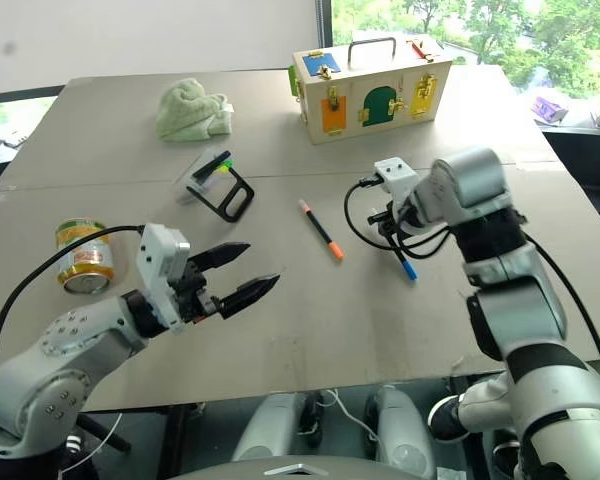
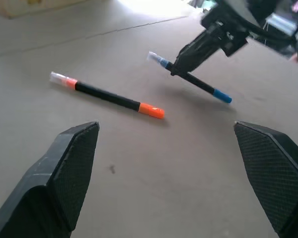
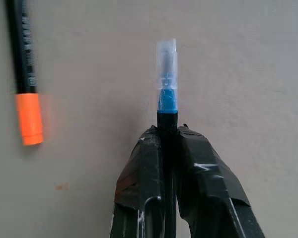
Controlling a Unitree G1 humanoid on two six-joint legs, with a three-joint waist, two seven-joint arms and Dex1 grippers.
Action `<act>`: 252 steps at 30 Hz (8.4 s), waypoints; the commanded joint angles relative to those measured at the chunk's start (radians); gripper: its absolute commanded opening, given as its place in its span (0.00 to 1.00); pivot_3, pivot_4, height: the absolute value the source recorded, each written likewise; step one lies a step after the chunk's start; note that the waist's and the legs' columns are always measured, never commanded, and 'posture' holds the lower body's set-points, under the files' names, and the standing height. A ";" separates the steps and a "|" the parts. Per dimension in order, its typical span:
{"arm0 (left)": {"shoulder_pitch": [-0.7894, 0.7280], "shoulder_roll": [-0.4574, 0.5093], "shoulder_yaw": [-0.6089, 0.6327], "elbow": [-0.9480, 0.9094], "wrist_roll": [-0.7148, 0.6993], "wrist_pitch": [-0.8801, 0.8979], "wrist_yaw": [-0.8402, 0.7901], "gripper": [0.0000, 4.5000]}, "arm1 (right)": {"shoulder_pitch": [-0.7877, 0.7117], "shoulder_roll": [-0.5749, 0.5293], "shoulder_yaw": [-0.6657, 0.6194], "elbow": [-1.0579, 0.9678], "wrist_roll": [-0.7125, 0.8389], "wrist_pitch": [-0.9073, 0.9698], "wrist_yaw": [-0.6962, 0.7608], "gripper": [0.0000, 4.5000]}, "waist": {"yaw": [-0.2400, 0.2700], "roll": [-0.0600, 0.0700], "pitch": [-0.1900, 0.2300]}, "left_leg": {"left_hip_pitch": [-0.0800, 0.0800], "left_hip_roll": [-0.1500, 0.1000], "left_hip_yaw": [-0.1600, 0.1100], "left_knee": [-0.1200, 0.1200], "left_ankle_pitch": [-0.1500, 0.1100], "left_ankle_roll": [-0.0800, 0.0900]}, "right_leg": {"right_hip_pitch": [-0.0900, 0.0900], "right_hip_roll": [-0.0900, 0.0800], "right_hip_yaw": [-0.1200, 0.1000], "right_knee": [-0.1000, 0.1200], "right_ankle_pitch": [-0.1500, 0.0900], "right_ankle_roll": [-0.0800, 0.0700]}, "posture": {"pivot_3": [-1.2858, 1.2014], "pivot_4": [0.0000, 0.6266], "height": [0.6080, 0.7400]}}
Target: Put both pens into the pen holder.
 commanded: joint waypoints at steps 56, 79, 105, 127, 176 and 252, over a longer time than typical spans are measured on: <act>-0.668 0.442 -0.484 -0.076 0.694 -0.031 0.125 0.00 | 0.566 -0.329 -0.357 -0.716 0.153 -0.826 0.411 0.89 | 0.022 -0.006 0.004 | 0.002 0.000 0.003 -0.004 0.000 -0.001 | 0.002 0.001 0.002 -0.008 -0.001 0.001 | 0.52 0.24 1.00; -0.556 0.404 -0.451 0.016 1.023 -0.011 -0.018 0.00 | 0.601 -0.318 -0.371 -0.712 0.209 -0.945 0.434 0.89 | 0.023 -0.006 0.004 | 0.002 0.000 0.001 -0.003 0.000 -0.001 | 0.003 0.001 0.001 -0.008 0.000 0.001 | 0.52 0.24 1.00; -0.867 -0.545 -0.069 0.455 0.792 0.723 0.375 0.68 | 0.646 -0.365 -0.348 -0.718 0.180 -0.874 0.366 0.90 | 0.041 -0.008 0.004 | 0.004 0.000 -0.008 0.012 0.000 0.000 | 0.011 0.000 -0.006 0.001 0.000 0.002 | 0.52 0.24 1.00; -1.321 -0.800 0.229 1.581 0.884 0.248 0.762 0.40 | 0.961 -0.513 -0.641 -0.767 0.177 -0.870 0.430 0.90 | 0.045 -0.009 0.004 | 0.003 -0.001 -0.007 0.012 -0.002 0.002 | 0.011 -0.002 -0.008 0.000 0.000 0.003 | 0.52 0.24 1.00; -1.294 -0.963 0.466 1.200 0.960 0.673 0.914 0.47 | 0.964 -0.516 -0.597 -0.771 0.171 -0.876 0.394 0.90 | 0.055 -0.010 0.005 | 0.002 -0.001 -0.007 0.012 -0.004 -0.002 | 0.010 -0.002 -0.008 0.000 0.000 0.003 | 0.52 0.24 1.00; -0.405 -0.014 -0.205 0.463 0.508 -0.810 -0.246 0.89 | 0.828 -0.400 -0.510 -0.751 0.222 -0.963 0.270 0.90 | 0.036 -0.005 0.003 | 0.002 0.000 -0.005 0.013 -0.004 0.005 | 0.011 -0.003 -0.007 -0.003 0.003 -0.002 | 0.52 0.24 1.00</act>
